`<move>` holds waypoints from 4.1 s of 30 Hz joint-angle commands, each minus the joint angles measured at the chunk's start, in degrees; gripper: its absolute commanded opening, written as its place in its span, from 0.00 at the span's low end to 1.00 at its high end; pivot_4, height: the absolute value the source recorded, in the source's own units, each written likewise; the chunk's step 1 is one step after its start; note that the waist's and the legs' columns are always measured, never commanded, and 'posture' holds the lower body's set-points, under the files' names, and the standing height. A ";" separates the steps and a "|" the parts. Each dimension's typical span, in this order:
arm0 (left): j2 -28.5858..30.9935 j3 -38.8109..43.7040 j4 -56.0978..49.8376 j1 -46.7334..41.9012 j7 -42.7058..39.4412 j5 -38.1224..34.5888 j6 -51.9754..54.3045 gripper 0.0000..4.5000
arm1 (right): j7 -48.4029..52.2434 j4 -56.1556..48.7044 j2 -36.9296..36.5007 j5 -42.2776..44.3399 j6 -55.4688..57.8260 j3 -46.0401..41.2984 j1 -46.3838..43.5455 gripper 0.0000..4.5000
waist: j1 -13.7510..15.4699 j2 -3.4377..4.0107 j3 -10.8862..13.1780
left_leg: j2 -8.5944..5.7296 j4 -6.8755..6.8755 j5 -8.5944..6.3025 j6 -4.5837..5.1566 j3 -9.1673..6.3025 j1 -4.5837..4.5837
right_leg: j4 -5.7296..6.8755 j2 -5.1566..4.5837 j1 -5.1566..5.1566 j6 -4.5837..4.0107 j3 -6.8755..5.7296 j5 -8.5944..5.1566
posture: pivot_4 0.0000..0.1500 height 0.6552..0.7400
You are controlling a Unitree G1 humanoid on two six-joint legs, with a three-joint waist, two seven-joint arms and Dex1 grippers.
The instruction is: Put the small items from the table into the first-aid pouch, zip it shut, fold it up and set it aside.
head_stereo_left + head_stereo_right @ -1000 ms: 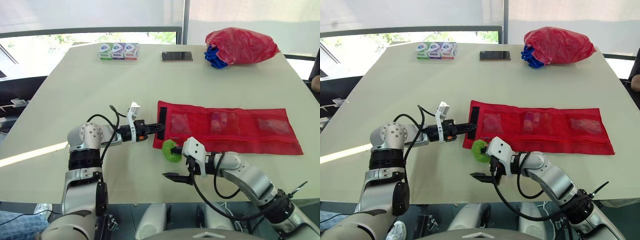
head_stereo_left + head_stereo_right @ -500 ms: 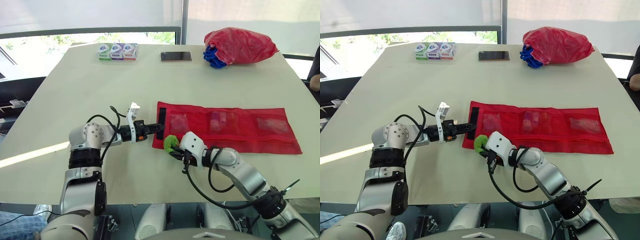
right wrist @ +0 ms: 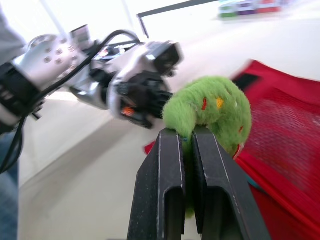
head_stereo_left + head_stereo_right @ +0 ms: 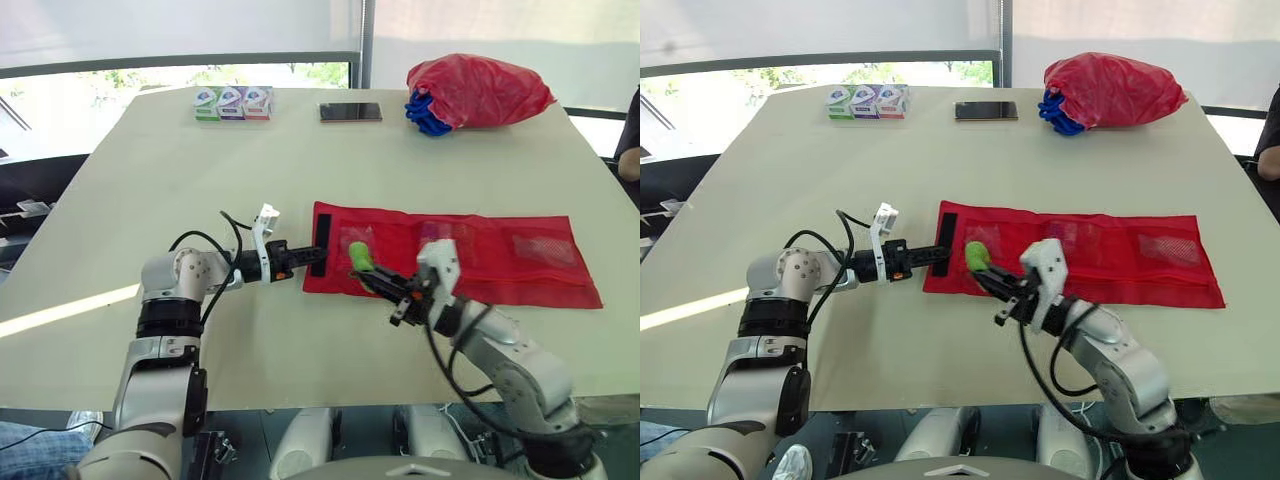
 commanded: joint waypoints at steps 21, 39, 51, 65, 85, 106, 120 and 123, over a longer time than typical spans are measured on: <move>3.68 0.53 4.14 2.40 -2.98 3.91 -8.48 0.00 | -11.53 6.54 -4.95 6.30 -11.99 -39.16 13.61 0.01 | -0.33 0.29 -0.17 | 0.14 -0.53 0.12 -0.15 0.20 0.30 | 0.02 -0.04 -0.03 -0.01 0.16 -0.01 | 1.00 1.00; 5.87 7.54 -4.70 6.58 4.57 0.56 -2.85 0.00 | -23.24 18.44 -6.57 0.49 -16.59 -45.53 5.91 0.01 | -0.44 0.29 -0.17 | 0.42 -0.72 0.13 -0.18 0.77 0.33 | 0.03 0.10 -0.26 -0.13 0.66 0.09 | 1.00 1.00; 9.56 10.28 -6.33 10.64 6.95 -0.85 -1.01 0.00 | -14.45 12.77 -7.15 2.68 -16.86 -38.40 7.97 0.24 | -0.45 0.28 -0.17 | 0.45 -0.73 0.13 -0.18 0.78 0.31 | 0.03 0.11 -0.36 -0.16 0.71 0.10 | 1.00 1.00; 12.07 14.15 -3.02 11.11 8.99 -0.17 -3.14 0.00 | -3.72 4.80 -11.53 13.15 -7.53 -35.55 17.57 0.99 | -0.46 0.22 -0.18 | 0.49 -0.73 0.12 -0.17 0.78 0.30 | 0.01 0.10 -0.37 -0.19 0.74 0.12 | 1.00 1.00; 26.70 -1.47 3.80 2.72 -25.40 16.79 -50.64 0.99 | -8.61 1.94 -8.14 9.80 -5.70 -25.11 17.07 1.00 | 0.41 0.00 -0.19 | 0.52 -0.74 0.16 -0.24 0.78 -0.04 | -0.08 0.03 -0.66 -0.37 0.64 0.23 | 1.00 1.00; 22.68 -4.95 -29.60 -6.02 -42.64 -4.58 -35.73 0.99 | -14.86 8.09 -8.04 11.83 4.10 -26.72 8.39 1.00 | -0.56 -0.02 -0.13 | 0.57 -0.59 0.16 -0.18 0.89 0.03 | 0.04 0.45 -0.58 -0.33 0.46 0.23 | 1.00 1.00; 21.81 -5.35 -33.23 -4.32 -41.39 -5.43 -35.68 0.99 | -15.38 14.81 -6.00 22.99 17.61 -28.02 -4.18 1.00 | -0.67 -0.08 -0.16 | 0.67 -0.58 0.17 -0.19 0.95 0.09 | 0.04 0.63 -0.56 -0.34 0.53 0.23 | 1.00 1.00; 21.06 -5.04 -33.54 -4.53 -39.99 -6.26 -34.71 0.99 | -14.36 16.49 -4.47 24.11 16.26 -28.52 -5.10 1.00 | -0.70 -0.08 -0.16 | 0.68 -0.59 0.17 -0.18 0.97 0.08 | 0.04 0.64 -0.57 -0.34 0.56 0.23 | 1.00 1.00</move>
